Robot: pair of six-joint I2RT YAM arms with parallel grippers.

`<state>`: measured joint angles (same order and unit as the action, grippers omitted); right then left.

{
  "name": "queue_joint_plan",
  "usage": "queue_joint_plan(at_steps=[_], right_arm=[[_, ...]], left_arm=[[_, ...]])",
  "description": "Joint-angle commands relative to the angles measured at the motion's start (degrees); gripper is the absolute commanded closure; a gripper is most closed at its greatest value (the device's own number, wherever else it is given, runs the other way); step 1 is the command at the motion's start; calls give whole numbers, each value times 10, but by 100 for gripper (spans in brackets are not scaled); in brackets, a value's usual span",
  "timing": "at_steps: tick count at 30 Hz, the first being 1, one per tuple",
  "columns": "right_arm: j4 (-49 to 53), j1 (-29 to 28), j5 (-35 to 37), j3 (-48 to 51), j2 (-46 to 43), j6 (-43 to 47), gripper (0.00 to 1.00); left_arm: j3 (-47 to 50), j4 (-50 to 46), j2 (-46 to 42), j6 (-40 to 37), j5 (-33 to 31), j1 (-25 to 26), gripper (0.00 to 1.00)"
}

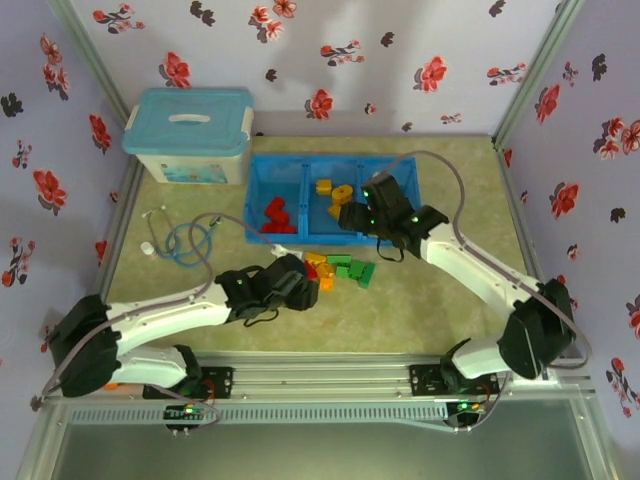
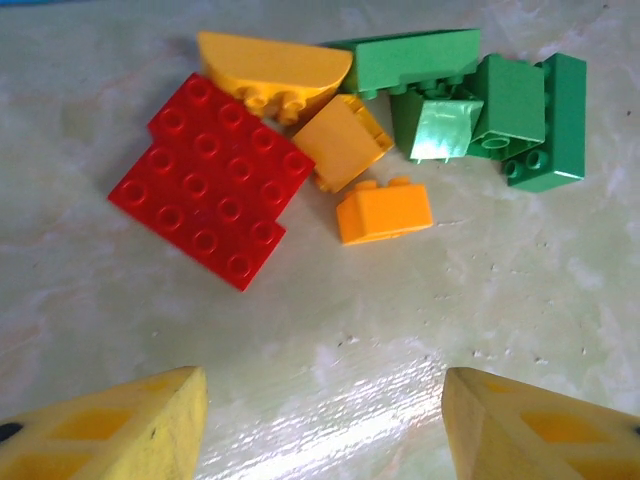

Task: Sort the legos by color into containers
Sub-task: Pick up the lego from the center of the table.

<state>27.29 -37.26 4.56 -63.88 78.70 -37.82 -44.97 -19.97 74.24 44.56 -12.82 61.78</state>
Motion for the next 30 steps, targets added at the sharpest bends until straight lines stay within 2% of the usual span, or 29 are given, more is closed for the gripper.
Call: queue_joint_plan(at_steps=[1,10,21,30], right_arm=[[-22,-10,24,55,-41,-31,29],[-29,-31,45,200,-183,-87,29],[48,-34,79,267,-346,-106,29],[60,-33,85,282,-382,-111,29]], left_arm=[[-43,14,47,-16,7,5,36],[-128,-5,165,-19,4,4,38],[-185,-28,256,-27,-13,4,41],[-216,-63,289,-30,-39,4,43]])
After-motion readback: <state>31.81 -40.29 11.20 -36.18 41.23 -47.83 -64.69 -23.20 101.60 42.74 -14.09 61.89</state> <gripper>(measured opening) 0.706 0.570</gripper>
